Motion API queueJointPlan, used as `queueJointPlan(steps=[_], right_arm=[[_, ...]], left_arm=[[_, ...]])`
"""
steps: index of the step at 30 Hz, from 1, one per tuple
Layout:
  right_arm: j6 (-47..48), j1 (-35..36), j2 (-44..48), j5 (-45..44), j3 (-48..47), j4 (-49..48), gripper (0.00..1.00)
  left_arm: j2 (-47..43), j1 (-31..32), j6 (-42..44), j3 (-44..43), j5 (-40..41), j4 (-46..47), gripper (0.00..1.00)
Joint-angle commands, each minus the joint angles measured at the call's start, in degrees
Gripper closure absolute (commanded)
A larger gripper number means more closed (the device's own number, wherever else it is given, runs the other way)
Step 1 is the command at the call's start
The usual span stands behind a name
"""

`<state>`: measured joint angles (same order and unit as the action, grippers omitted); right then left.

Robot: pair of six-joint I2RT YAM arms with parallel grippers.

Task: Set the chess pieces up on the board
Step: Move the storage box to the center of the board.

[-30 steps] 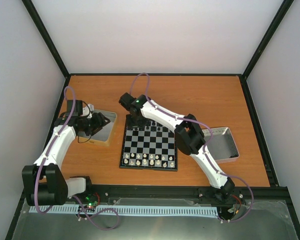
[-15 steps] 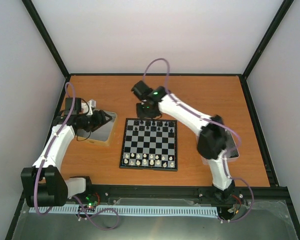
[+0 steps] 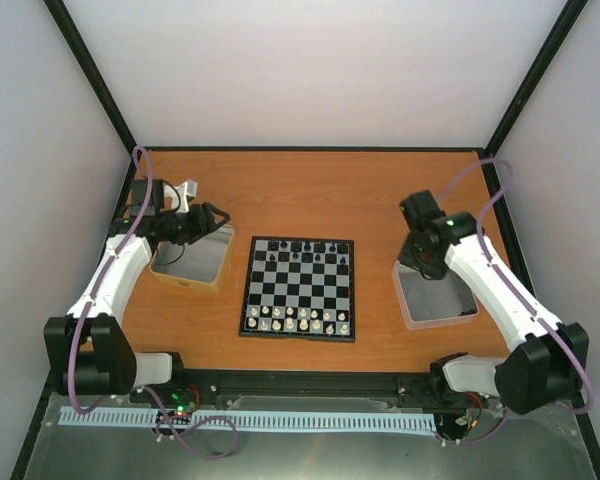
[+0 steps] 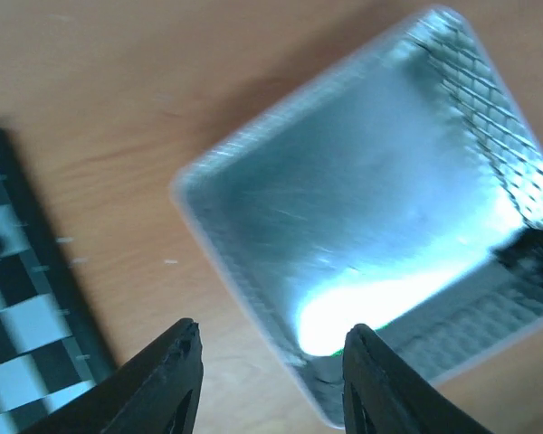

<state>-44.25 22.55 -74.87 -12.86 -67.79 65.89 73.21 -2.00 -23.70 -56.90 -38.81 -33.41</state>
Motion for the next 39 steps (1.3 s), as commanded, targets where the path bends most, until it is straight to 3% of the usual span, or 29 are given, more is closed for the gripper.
queueJointPlan(steps=[1, 5, 9, 14, 28, 39], right_arm=[[-0.7, -9.1, 4.3, 2.7, 8.2, 2.2, 0.56], [3.8, -16.0, 4.8, 10.7, 15.8, -4.5, 0.56], [5.5, -17.2, 1.2, 16.1, 18.6, -10.8, 0.56], [6.9, -17.2, -9.6, 17.6, 16.7, -14.0, 0.59], [11.9, -16.0, -28.6, 18.3, 1.3, -20.2, 0.65], [20.1, -9.1, -24.6, 27.3, 5.8, -21.8, 0.63]], left_arm=[[2.8, 1.7, 0.7, -4.3, -0.5, 4.3, 0.39], [6.2, 1.8, -0.4, -8.4, 3.9, 2.8, 0.39], [9.9, 1.8, -0.4, -12.7, 5.5, 2.5, 0.39], [14.6, 1.8, 0.5, -16.7, 5.6, 1.7, 0.39], [20.6, 1.8, 1.7, -23.2, 5.4, -0.1, 0.4], [19.5, 1.8, 1.8, -21.9, 5.5, 0.1, 0.4]])
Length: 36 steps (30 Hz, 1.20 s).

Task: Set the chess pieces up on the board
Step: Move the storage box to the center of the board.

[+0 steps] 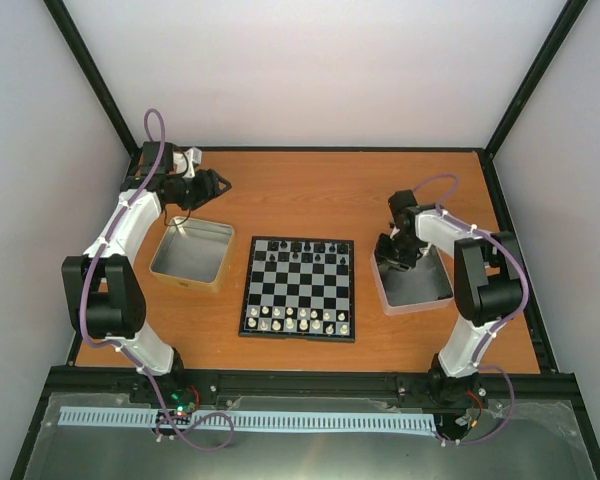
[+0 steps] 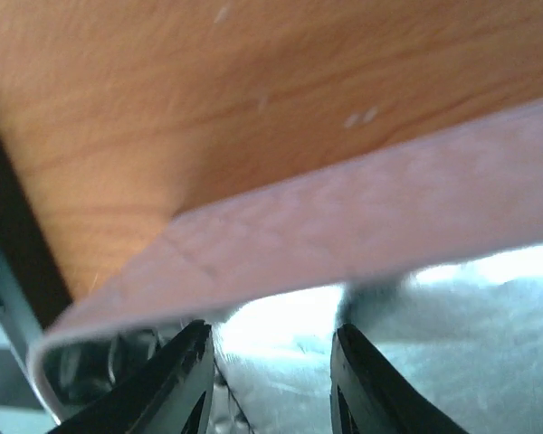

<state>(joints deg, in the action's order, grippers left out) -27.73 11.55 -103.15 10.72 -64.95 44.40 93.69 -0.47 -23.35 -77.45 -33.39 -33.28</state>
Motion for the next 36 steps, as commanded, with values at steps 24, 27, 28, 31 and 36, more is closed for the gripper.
queueJointPlan(steps=[24, 27, 28, 31, 36], right_arm=[[-11.8, -1.2, 21.3, -13.8, 18.1, 16.7, 0.66], [-12.9, -4.0, 22.5, -16.9, 18.5, 18.9, 0.66], [-12.9, -4.9, 22.8, -17.8, 18.5, 19.3, 0.66], [-12.0, -7.8, 23.1, -19.0, 18.7, 19.6, 0.66], [-11.1, -10.7, 21.6, -17.4, 18.6, 18.3, 0.66]], left_arm=[[-2.9, 0.2, 0.8, 2.2, -1.5, 1.4, 0.4], [-2.8, 0.2, 0.9, 2.2, -1.4, 1.3, 0.4], [-2.7, 0.2, 0.8, 2.1, -1.4, 1.3, 0.4], [-2.4, 0.1, 0.8, 1.7, -1.3, 1.1, 0.4], [-2.2, 0.2, 0.9, 1.1, -1.1, 0.7, 0.4]])
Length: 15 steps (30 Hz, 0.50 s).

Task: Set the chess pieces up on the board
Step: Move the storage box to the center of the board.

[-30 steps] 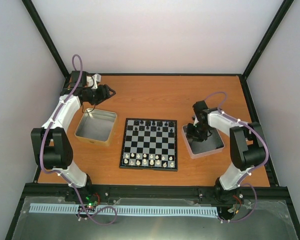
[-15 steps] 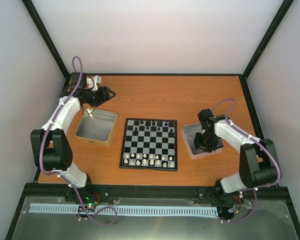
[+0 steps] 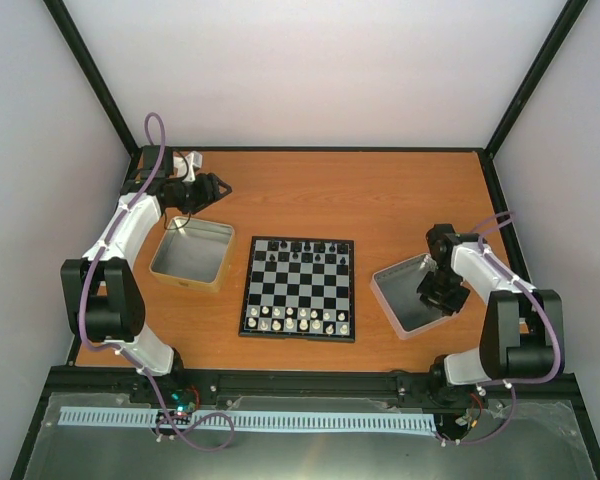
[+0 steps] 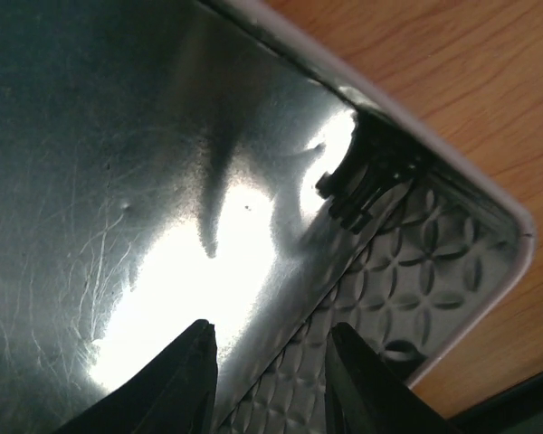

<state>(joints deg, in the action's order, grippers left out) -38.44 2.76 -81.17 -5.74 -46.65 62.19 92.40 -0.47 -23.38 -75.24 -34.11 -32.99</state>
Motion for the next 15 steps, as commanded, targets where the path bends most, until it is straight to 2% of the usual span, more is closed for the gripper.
queueJointPlan(steps=[1, 9, 15], right_arm=[[-0.5, -2.2, -0.6, 0.2, 0.3, -0.2, 0.66], [-2.5, -4.0, -3.9, 7.5, 0.1, -4.4, 0.59], [-1.0, -7.2, -6.9, 9.3, 0.0, -7.8, 0.53]], left_arm=[[-0.9, 0.2, 0.9, -1.2, -0.2, 0.2, 0.4], [-0.3, -0.1, 1.1, -2.1, 4.0, -2.2, 0.4], [1.2, -1.8, 0.5, -2.5, 4.0, -3.0, 0.4]])
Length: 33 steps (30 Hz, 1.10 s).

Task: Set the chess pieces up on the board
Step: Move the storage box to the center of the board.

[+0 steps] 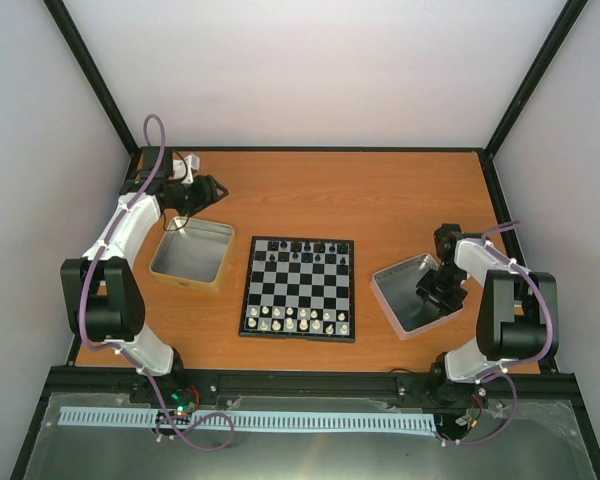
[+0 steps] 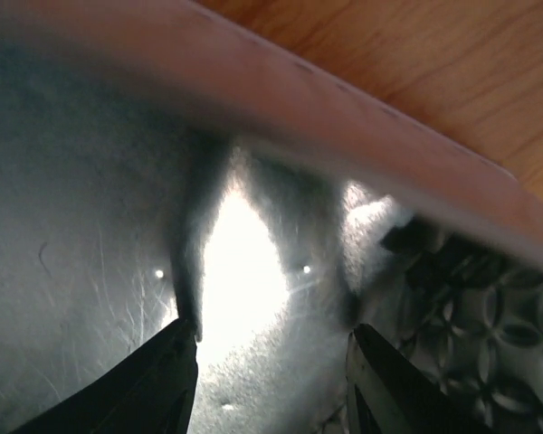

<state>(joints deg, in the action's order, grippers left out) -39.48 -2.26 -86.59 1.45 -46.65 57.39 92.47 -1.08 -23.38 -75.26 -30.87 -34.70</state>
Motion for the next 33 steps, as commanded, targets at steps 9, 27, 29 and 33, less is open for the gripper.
queueJointPlan(steps=[9, 27, 29, 33], right_arm=[[3.9, -3.6, -6.8, 1.8, -6.3, -8.1, 0.52], [15.6, -0.2, -21.6, 7.3, -27.2, -11.8, 0.57], [17.7, 1.3, -21.6, 9.6, -27.7, -12.4, 0.57], [18.3, 3.0, -21.2, 9.5, -27.2, -11.9, 0.57]], left_arm=[[4.1, -2.3, 1.4, -6.0, -0.2, -1.9, 0.42], [2.6, -2.3, 2.0, -5.3, 1.5, -1.7, 0.42], [2.5, -2.3, 1.9, -4.9, 1.2, -1.5, 0.42], [2.4, -2.4, 1.7, -4.6, 0.9, -1.2, 0.42]])
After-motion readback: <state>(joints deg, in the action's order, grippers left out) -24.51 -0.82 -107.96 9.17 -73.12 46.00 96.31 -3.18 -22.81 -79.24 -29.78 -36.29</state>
